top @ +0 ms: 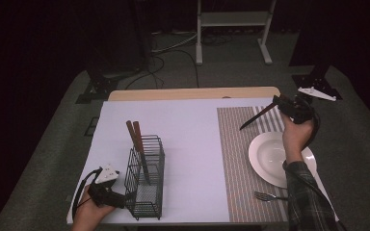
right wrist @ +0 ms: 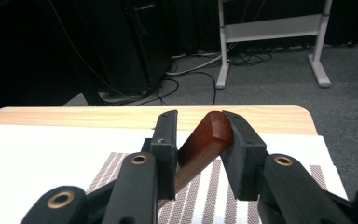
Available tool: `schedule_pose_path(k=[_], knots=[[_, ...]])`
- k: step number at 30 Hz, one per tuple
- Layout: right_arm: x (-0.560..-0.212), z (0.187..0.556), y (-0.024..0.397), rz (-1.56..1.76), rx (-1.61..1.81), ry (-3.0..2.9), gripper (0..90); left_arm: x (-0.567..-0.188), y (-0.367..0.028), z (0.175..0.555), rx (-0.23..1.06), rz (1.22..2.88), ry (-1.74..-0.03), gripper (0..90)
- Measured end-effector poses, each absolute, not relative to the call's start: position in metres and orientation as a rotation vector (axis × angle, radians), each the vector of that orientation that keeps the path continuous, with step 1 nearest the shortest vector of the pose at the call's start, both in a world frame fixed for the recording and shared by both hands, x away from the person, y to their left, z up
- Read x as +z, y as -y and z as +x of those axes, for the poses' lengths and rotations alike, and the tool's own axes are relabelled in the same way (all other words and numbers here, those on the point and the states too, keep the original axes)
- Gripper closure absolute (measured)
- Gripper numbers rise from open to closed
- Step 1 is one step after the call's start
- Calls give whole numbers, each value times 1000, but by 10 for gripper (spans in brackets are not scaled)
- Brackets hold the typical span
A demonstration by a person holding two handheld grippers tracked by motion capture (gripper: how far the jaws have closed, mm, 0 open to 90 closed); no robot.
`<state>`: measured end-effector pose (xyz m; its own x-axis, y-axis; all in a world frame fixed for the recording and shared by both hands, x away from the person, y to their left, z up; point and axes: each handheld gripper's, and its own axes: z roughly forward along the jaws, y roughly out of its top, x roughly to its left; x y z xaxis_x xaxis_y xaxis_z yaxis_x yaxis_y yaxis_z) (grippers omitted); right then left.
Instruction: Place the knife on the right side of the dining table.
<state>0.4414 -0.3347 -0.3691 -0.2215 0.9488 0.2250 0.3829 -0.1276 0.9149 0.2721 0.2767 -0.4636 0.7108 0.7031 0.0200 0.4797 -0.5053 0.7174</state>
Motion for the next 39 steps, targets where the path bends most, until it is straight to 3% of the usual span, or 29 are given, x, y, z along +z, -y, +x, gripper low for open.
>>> schedule_pose_path(k=[22, 39], knots=[[-385, 442, 355, 1576, 1286, -1613, 597, -464, -277, 272, 405, 2203, -895, 0], [-410, 448, 375, 1738, 1210, -1665, 450, -464, -277, 272, 405, 2203, -896, 0]])
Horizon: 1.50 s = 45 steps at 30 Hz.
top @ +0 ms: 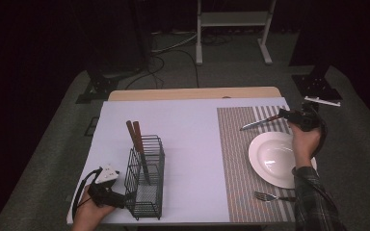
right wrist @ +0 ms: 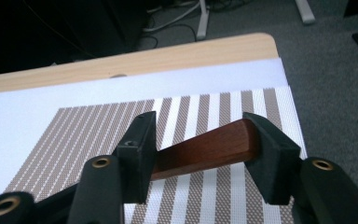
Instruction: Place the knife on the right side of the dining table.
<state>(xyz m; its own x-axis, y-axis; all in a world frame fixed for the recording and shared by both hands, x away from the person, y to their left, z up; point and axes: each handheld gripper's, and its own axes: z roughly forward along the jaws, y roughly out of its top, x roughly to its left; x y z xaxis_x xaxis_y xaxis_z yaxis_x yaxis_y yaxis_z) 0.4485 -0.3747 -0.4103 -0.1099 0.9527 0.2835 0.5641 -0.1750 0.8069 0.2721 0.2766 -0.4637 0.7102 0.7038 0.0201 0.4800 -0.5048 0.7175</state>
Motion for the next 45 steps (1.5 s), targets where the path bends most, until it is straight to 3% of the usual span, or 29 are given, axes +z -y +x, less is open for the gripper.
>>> schedule_pose_path(k=[45], knots=[[-437, 471, 376, 1996, 998, -1819, 176, -464, -277, 272, 405, 2202, -896, 0]])
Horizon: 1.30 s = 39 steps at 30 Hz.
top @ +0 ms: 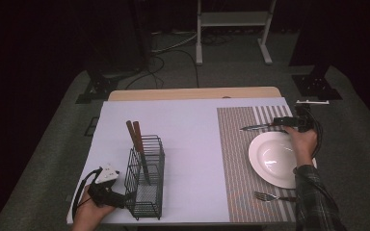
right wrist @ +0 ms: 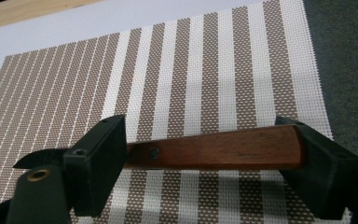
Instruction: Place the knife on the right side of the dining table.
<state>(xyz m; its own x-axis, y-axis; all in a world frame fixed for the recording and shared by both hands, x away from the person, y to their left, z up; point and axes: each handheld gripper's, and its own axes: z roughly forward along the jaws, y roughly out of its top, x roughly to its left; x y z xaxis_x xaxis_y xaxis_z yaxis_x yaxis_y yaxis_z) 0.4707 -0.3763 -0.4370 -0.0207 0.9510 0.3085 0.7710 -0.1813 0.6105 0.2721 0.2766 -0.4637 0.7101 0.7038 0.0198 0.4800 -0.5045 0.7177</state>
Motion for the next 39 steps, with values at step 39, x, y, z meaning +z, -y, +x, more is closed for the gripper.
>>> schedule_pose_path(k=[39], knots=[[-423, 463, 364, 1918, 901, -1802, 91, -464, -277, 272, 406, 2203, -895, 0]])
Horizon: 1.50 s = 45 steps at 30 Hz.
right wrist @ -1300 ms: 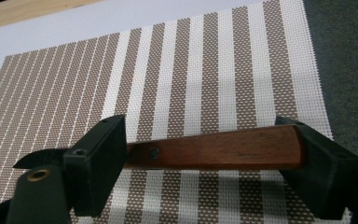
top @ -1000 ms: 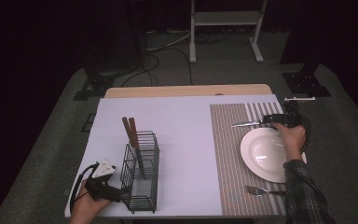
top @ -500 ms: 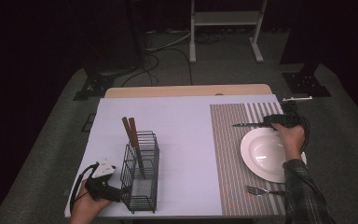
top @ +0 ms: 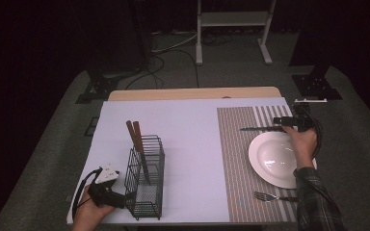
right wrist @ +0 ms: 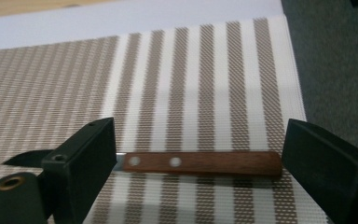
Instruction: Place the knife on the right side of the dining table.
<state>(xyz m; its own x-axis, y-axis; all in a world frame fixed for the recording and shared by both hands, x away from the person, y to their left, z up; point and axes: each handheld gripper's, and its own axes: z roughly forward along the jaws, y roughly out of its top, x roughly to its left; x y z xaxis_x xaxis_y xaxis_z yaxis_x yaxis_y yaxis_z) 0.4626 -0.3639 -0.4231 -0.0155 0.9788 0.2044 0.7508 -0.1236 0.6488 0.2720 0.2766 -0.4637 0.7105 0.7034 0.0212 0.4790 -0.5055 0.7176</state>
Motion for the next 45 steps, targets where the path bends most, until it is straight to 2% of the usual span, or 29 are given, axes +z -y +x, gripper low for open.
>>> schedule_pose_path(k=[10, 12, 45], knots=[[-398, 438, 317, 1670, 1036, -1947, 76, -464, -277, 272, 406, 2203, -895, 0], [-395, 430, 301, 1601, 1055, -1994, 32, -464, -277, 272, 406, 2203, -895, 0], [-402, 349, 164, 1090, 1137, -2425, 24, -463, -277, 272, 404, 2205, -895, 0]])
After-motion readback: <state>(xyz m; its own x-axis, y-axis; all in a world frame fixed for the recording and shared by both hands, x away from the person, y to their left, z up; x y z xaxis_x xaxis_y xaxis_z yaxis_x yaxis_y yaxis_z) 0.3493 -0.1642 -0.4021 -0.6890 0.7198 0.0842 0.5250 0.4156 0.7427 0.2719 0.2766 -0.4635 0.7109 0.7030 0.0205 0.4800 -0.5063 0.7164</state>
